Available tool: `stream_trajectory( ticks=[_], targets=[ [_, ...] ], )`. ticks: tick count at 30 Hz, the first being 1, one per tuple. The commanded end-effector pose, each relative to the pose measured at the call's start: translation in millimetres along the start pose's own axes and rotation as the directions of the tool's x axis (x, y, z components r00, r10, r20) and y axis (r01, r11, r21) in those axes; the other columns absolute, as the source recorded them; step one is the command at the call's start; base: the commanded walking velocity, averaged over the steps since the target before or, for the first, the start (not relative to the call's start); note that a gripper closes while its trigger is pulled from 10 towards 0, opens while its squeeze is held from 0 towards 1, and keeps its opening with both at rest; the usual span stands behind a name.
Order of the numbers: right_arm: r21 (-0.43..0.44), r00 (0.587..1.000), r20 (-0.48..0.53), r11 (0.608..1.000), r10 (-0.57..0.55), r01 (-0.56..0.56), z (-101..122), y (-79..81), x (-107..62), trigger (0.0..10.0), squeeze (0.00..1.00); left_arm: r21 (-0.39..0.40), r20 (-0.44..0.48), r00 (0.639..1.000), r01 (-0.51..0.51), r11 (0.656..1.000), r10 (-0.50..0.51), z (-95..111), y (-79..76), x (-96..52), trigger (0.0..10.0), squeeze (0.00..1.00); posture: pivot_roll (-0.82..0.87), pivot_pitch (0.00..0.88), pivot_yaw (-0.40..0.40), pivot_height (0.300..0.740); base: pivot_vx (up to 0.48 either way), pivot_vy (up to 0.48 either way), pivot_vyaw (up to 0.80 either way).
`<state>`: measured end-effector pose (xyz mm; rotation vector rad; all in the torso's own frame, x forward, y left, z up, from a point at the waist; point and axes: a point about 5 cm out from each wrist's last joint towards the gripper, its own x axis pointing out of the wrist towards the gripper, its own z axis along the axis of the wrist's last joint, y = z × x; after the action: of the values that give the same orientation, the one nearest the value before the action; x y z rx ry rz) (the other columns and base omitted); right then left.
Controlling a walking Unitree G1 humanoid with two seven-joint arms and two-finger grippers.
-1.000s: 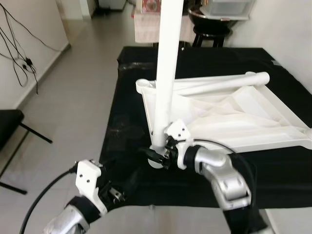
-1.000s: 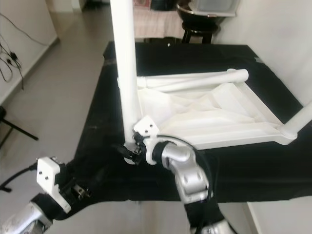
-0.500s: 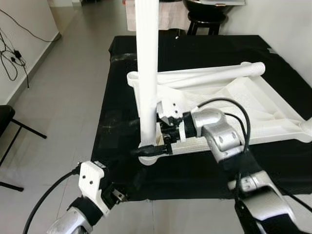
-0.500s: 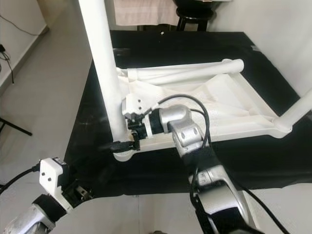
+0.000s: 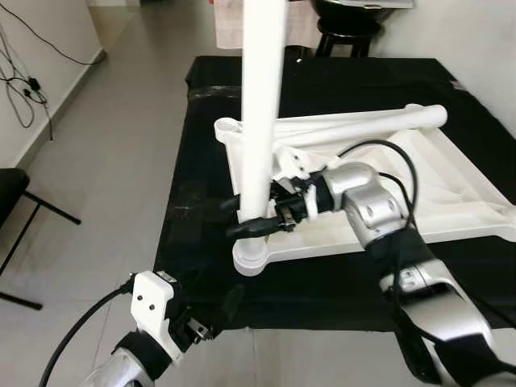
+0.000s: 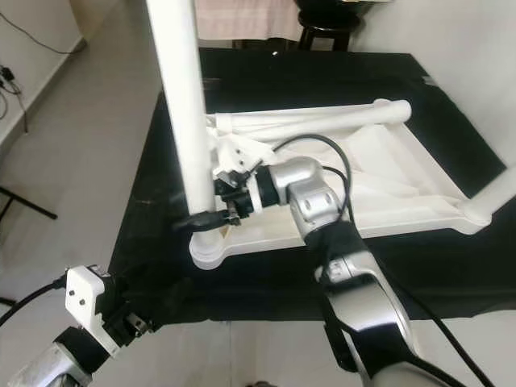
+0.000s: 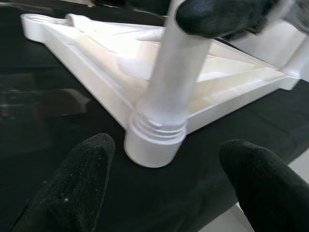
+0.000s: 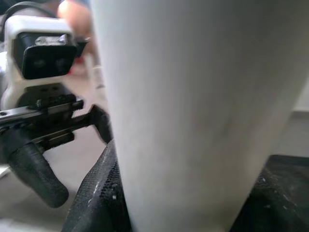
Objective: Building children table
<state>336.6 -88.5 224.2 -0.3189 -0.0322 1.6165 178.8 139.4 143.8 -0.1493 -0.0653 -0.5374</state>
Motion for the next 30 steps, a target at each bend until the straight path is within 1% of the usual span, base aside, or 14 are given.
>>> stream_trajectory(
  ticks=[1,2,3,5,6,9,16,17,19,20,21,22,23,30],
  targets=[
    [0.010,0.999,-0.034,0.999,-0.043,0.043,-11,5.4,1.3,0.0,0.00,-0.009,0.000,1.000,0.013,1.000,-0.013,2,-1.7,-1.2,10.0,0.00,-0.08,0.159,-0.058,0.740,0.000,0.000,0.00],
    [0.045,0.986,-0.029,0.985,-0.164,0.165,-19,11.2,0.2,0.0,0.00,-0.008,-0.001,1.000,0.013,1.000,-0.013,2,-0.2,-1.2,10.0,0.00,-0.08,0.158,-0.061,0.740,0.000,0.000,0.00],
    [0.107,0.914,-0.037,0.908,-0.404,0.405,-29,16.3,5.1,0.0,0.00,-0.002,-0.002,1.000,0.012,1.000,-0.012,3,2.3,-1.2,10.0,0.00,-0.08,0.158,-0.053,0.740,0.000,0.000,0.00],
    [0.190,0.714,-0.137,0.689,-0.687,0.699,-51,35.8,7.9,0.0,0.00,0.008,-0.004,1.000,0.007,1.000,-0.007,4,7.1,-0.8,10.0,0.00,-0.10,0.160,-0.033,0.740,0.000,0.000,0.00],
    [0.198,0.710,-0.156,0.683,-0.687,0.703,-55,55.6,16.7,0.0,0.00,0.012,-0.005,1.000,0.005,1.000,-0.005,4,9.3,-0.1,10.0,0.00,-0.10,0.159,-0.030,0.740,0.000,0.000,0.00],
    [0.191,0.753,-0.108,0.729,-0.650,0.657,-50,73.5,26.3,0.0,0.00,0.017,-0.009,1.000,0.007,1.000,-0.007,4,12.7,2.1,10.0,0.00,-0.11,0.151,-0.024,0.740,0.000,0.000,0.00],
    [0.160,0.783,-0.126,0.766,-0.609,0.622,-49,63.5,24.5,0.0,0.00,0.013,-0.010,1.000,0.006,1.000,-0.006,2,18.1,7.1,10.0,0.00,-0.10,0.123,-0.036,0.740,0.000,0.000,0.00],
    [0.153,0.792,-0.126,0.777,-0.598,0.611,-46,64.4,27.6,4.9,0.00,0.017,-0.005,1.000,-0.005,1.000,0.005,2,18.5,6.6,10.0,0.00,-0.10,0.120,-0.040,0.740,0.000,0.000,0.00],
    [0.148,0.796,-0.126,0.782,-0.593,0.606,-44,65.4,29.5,4.9,0.00,0.019,-0.002,1.000,-0.013,1.000,0.013,2,18.7,6.2,10.0,0.00,-0.10,0.118,-0.041,0.740,0.000,0.000,0.00],
    [0.161,0.802,-0.119,0.786,-0.585,0.597,-39,65.2,31.5,10.0,0.00,0.020,0.002,1.000,-0.023,1.000,0.023,3,19.1,6.1,10.0,0.00,-0.09,0.118,-0.045,0.740,0.000,0.000,0.00],
    [0.161,0.802,-0.119,0.786,-0.585,0.597,-39,65.2,31.5,10.0,0.00,0.020,0.002,1.000,-0.023,1.000,0.023,3,19.1,6.1,10.0,0.00,-0.09,0.118,-0.045,0.740,0.000,0.000,0.00],
    [0.148,0.844,-0.083,0.831,-0.530,0.537,-30,62.3,32.9,10.0,0.19,0.021,0.005,1.000,-0.028,0.999,0.028,3,18.8,6.5,10.0,0.00,-0.09,0.116,-0.050,0.740,0.000,0.000,0.00],
    [0.147,0.875,-0.053,0.863,-0.480,0.483,-26,60.0,32.9,10.0,1.00,0.020,0.006,1.000,-0.026,0.999,0.026,3,18.5,6.7,10.0,0.00,-0.09,0.117,-0.051,0.740,0.000,0.000,0.00],
    [0.084,0.973,-0.013,0.970,-0.229,0.229,-23,49.9,23.3,10.0,1.00,0.013,0.006,1.000,-0.010,1.000,0.010,3,14.8,7.4,10.0,0.00,-0.07,0.128,-0.063,0.740,0.000,0.000,0.00]
  ],
)
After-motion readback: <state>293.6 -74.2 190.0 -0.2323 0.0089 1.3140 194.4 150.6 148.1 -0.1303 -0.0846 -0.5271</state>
